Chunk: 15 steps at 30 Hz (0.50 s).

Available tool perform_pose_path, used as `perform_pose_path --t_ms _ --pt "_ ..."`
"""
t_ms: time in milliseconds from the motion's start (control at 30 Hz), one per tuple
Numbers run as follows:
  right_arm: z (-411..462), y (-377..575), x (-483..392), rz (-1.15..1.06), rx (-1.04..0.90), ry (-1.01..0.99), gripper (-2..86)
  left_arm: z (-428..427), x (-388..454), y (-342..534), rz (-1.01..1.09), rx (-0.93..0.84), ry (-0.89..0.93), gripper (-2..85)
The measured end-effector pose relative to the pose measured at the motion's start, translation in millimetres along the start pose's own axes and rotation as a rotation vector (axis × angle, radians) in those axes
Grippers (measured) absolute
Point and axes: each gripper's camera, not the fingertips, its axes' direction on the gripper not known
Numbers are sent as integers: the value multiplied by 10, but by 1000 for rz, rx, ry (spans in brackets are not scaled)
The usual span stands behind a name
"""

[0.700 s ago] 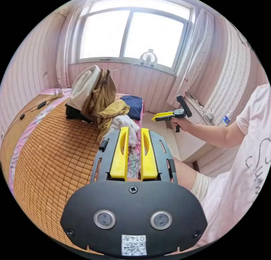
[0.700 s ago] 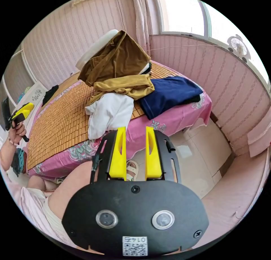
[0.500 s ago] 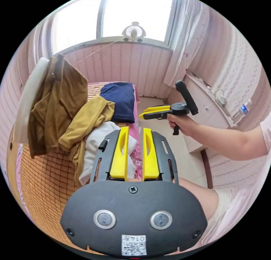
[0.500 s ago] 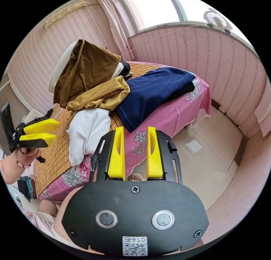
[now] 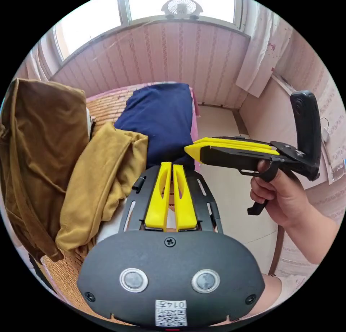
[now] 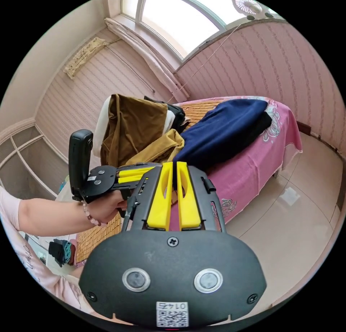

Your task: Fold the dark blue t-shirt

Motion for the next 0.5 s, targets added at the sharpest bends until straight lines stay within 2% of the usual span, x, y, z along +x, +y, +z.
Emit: perform_pose_path --t_ms 133,267,400,500 --pt "-437 -72 -558 -134 166 -45 10 -719 40 57 10 214 44 -9" --pt "-885 -160 -1449 -326 315 -122 9 -1805 17 416 8 459 82 -10" --pt "-787 -297 -2368 -423 221 -390 9 -2803 -104 1227 -75 574 15 -10" --pt "-355 -184 -3201 -484 119 -561 9 -3437 -257 2054 -217 572 -87 -10"
